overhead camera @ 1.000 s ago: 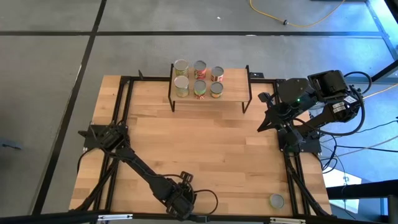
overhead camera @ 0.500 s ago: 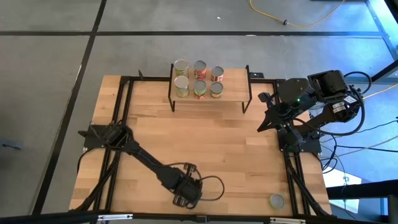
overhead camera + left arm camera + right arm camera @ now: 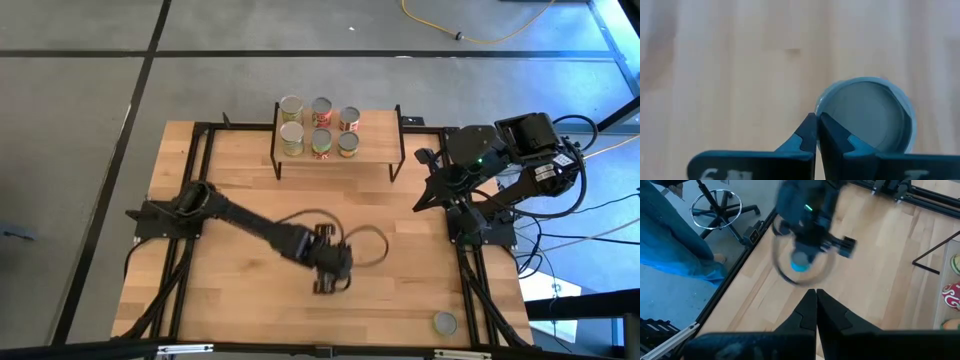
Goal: Pick and place cans onto a shelf
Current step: Move the canned tuna to the center of the table
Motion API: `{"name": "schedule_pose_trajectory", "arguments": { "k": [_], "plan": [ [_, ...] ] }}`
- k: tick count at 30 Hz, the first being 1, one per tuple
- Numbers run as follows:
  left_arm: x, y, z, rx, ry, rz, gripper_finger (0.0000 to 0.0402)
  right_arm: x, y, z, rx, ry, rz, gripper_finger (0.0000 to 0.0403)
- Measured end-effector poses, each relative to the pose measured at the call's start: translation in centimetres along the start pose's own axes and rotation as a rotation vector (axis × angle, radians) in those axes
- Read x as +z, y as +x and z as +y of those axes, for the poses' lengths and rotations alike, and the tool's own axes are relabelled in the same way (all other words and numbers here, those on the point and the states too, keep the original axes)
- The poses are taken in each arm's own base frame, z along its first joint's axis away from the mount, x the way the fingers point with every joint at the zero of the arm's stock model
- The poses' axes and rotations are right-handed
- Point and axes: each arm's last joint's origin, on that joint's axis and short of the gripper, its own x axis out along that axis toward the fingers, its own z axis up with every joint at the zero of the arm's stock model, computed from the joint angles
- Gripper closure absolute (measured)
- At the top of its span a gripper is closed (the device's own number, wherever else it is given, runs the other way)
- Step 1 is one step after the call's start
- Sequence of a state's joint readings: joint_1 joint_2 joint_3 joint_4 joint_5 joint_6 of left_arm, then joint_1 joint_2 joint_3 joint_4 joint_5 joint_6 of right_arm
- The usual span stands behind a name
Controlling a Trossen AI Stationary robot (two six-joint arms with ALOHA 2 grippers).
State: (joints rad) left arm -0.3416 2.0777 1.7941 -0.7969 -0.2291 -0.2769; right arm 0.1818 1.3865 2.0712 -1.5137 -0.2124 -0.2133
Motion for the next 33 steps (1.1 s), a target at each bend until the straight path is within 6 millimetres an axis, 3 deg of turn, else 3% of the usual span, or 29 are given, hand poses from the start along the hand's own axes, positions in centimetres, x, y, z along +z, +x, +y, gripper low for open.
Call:
{"name": "schedule_pose_trajectory", "arguments": {
  "k": [6,12,23,33],
  "plan": [
    [1.1,1.2,5.5,0.033,-0.284,0.022,0.0401,0.0,0.0,0.0,-0.002,-0.001,-0.004,0.0397],
    [1.2,2.6,8.5,0.052,-0.432,0.050,0.0401,0.1,0.0,0.0,-0.002,-0.002,-0.005,0.0397],
    [0.7,5.2,8.4,0.053,-0.407,0.092,0.0401,0.1,0.0,0.0,-0.002,-0.006,-0.006,0.0397],
    [0.5,5.8,8.4,0.092,-0.402,0.098,0.0401,0.0,0.0,0.0,-0.002,-0.006,-0.006,0.0397]
  ]
}}
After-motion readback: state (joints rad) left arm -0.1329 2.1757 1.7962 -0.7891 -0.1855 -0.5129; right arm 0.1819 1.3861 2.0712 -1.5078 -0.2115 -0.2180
